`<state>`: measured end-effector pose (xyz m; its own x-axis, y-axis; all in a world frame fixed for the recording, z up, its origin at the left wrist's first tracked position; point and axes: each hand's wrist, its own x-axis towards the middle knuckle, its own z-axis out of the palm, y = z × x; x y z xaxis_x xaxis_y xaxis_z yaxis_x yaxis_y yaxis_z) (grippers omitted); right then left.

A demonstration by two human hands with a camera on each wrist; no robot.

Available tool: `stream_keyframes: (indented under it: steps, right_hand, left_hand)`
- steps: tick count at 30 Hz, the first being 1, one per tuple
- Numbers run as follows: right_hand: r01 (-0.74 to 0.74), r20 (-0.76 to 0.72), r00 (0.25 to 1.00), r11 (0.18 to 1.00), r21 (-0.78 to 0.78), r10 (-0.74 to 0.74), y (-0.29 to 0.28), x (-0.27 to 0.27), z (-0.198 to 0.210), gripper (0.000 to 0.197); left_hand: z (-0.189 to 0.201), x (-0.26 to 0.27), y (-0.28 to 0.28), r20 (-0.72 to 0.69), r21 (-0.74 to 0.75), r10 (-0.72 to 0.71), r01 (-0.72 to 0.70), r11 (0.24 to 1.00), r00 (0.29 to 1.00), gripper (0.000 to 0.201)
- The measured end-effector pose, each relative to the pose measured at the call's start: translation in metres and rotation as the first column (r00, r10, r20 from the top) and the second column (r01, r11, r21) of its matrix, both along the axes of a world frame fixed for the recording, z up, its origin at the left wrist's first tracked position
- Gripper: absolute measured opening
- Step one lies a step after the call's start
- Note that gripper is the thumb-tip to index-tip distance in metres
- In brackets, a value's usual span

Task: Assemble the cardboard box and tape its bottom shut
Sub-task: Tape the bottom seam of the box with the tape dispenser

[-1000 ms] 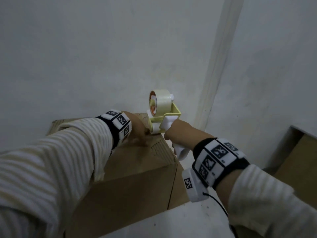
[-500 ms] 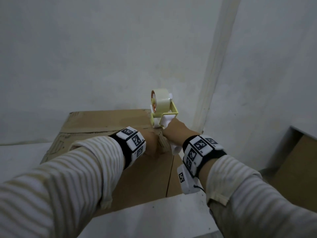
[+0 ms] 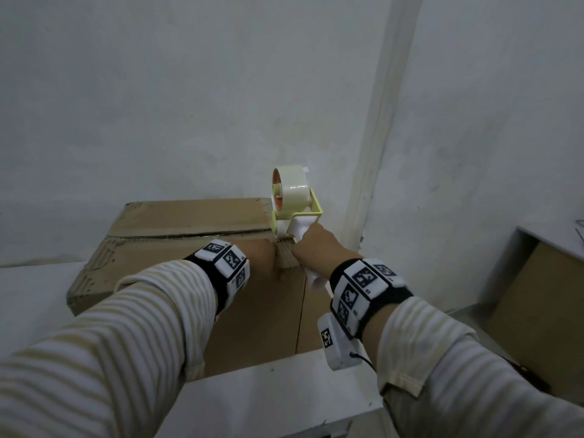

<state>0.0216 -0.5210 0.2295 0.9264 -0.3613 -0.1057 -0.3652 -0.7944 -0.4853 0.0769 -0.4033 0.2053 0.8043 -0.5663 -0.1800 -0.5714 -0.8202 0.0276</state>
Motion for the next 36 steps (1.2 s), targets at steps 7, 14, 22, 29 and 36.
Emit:
stream_keyframes:
  steps: [7,14,22,29,36]
  right_hand:
    - [-0.014,0.085,0.996,0.993,0.117,0.004,0.002,-0.027,0.001,0.038]
    - [-0.063,0.086,0.994,0.998,-0.011,0.064,0.006,-0.065,0.001,0.026]
    - [-0.072,0.085,0.994,0.996,-0.042,0.076,0.005,-0.104,-0.006,0.016]
    - [-0.065,0.087,0.994,0.998,0.014,0.064,0.006,-0.135,-0.006,0.021]
    - [0.040,0.067,0.996,0.966,0.254,-0.059,0.015,-0.136,-0.010,0.018]
  left_hand:
    - [-0.016,-0.007,0.005,0.094,-0.054,0.127,-0.122,0.991,0.987,0.077]
    - [-0.019,-0.018,0.006,0.159,-0.183,0.134,-0.104,0.978,0.978,0.066]
    - [-0.019,-0.038,0.007,0.186,-0.123,0.155,-0.134,0.983,0.970,0.050]
    - [-0.012,-0.043,0.003,0.144,-0.030,0.144,-0.141,0.990,0.979,0.048]
    - [-0.016,-0.048,0.007,0.175,0.034,0.096,-0.103,0.994,0.980,0.057]
